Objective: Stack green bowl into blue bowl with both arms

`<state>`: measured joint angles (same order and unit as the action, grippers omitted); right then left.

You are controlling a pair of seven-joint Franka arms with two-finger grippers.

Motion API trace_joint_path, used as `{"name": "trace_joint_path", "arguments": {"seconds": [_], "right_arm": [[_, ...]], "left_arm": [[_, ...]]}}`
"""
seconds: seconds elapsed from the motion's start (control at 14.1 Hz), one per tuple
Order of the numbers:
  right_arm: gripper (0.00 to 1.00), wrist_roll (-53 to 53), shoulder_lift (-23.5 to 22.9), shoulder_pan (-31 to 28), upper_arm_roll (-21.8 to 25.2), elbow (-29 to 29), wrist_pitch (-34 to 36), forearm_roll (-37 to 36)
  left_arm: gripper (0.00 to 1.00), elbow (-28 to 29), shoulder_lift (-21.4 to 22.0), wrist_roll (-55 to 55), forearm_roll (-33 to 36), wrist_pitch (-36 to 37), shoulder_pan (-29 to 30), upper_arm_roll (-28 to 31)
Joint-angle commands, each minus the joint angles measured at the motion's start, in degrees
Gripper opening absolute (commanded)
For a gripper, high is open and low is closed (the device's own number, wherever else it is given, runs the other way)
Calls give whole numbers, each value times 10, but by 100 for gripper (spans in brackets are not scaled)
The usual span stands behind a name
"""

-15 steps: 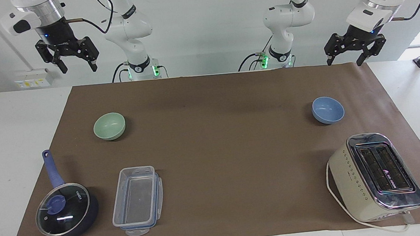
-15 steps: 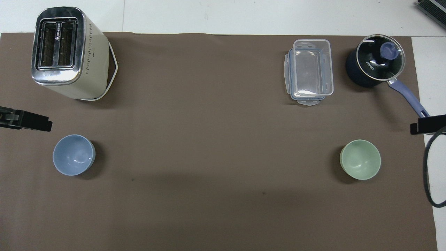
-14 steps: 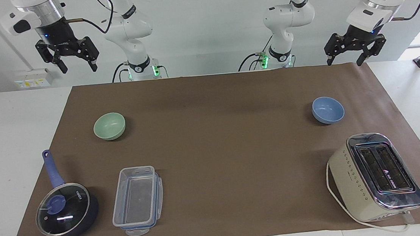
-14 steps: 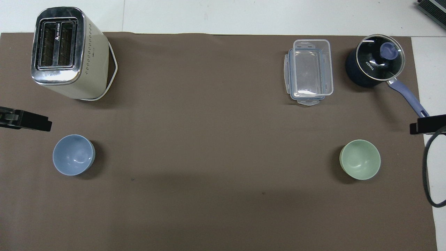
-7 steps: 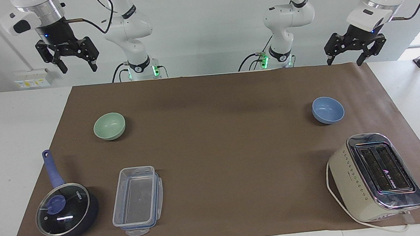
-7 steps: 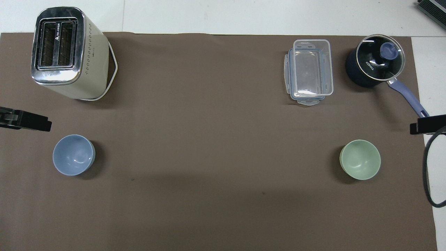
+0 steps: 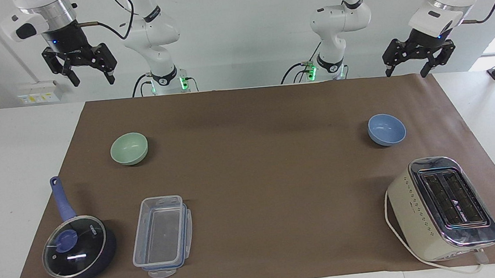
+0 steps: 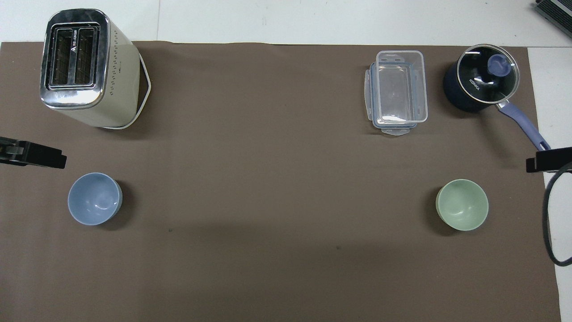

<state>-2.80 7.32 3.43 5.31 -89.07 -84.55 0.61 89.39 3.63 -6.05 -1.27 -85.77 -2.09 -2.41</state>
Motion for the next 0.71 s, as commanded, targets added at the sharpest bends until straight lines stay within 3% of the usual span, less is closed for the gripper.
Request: {"name": "trace_joint_path", "arguments": {"seconds": [0.0, 0.64], "right_arm": [[100, 6, 9, -3, -1, -7, -3, 4], [100, 6, 9, -3, -1, -7, -3, 4]], "left_arm": [[100, 2, 5, 11, 0, 1, -8, 3], [100, 10, 9, 7, 0, -4, -8, 3]]}}
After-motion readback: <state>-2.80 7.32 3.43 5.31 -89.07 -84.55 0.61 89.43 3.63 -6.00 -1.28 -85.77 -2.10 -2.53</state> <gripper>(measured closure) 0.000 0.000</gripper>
